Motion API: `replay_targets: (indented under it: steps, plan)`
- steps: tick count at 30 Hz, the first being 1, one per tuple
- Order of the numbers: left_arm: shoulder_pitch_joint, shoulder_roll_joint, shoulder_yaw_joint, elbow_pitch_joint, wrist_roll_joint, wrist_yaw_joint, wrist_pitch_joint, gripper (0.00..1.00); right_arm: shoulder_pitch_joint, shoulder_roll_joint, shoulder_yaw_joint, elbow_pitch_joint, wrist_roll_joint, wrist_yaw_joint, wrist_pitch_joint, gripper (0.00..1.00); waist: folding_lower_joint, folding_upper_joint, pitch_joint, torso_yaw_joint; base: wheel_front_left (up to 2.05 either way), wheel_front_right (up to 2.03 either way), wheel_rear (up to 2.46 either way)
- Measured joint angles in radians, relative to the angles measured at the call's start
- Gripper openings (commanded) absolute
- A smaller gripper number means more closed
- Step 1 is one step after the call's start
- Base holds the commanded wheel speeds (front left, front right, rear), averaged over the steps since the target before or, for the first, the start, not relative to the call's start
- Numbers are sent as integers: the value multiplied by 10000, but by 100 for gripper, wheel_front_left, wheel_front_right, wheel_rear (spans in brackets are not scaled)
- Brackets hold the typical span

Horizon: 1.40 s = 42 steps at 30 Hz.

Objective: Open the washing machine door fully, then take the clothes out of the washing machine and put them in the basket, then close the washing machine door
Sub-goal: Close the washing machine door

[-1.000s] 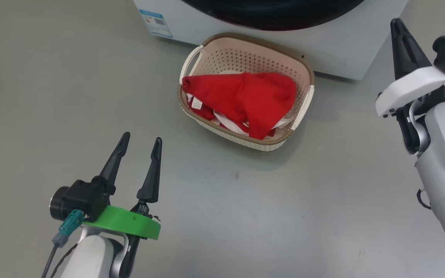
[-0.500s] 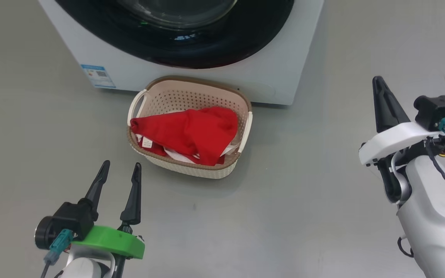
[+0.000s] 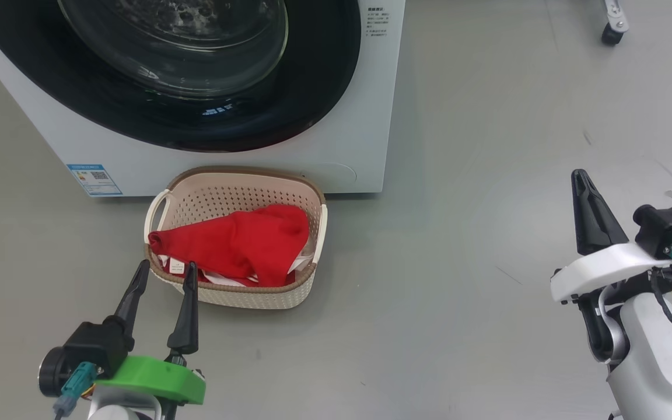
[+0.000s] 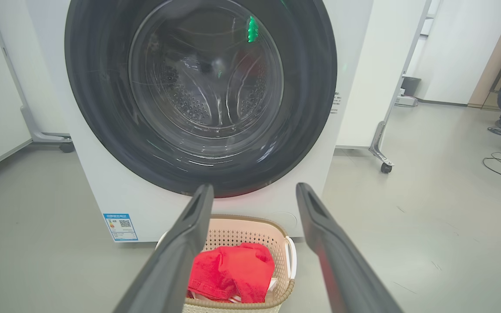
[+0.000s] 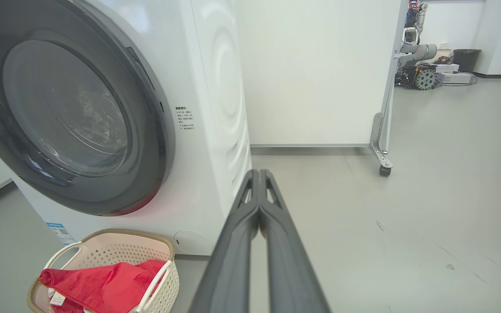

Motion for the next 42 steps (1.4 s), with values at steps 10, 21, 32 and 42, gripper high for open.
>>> replay_targets:
  steps: [10,21,32,42]
  plan:
    - [73,2,165,-167,169,-13,0,100,1136,38,-127,-869,-447,-180,0,78,0,0,-318,-264,0,0,0]
    - [139,0,405,-483,307,-38,0,100,1895,453,-336,-1751,-677,-433,0,100,0,0,-351,-423,0,0,0]
    - [137,-4,462,-485,589,4,0,100,2293,495,-474,-2230,-894,-433,0,100,0,0,-243,-552,0,0,0]
    - [147,-8,456,-186,575,13,0,100,2476,692,-510,-2468,-959,-431,0,100,1,0,-150,-680,0,0,0]
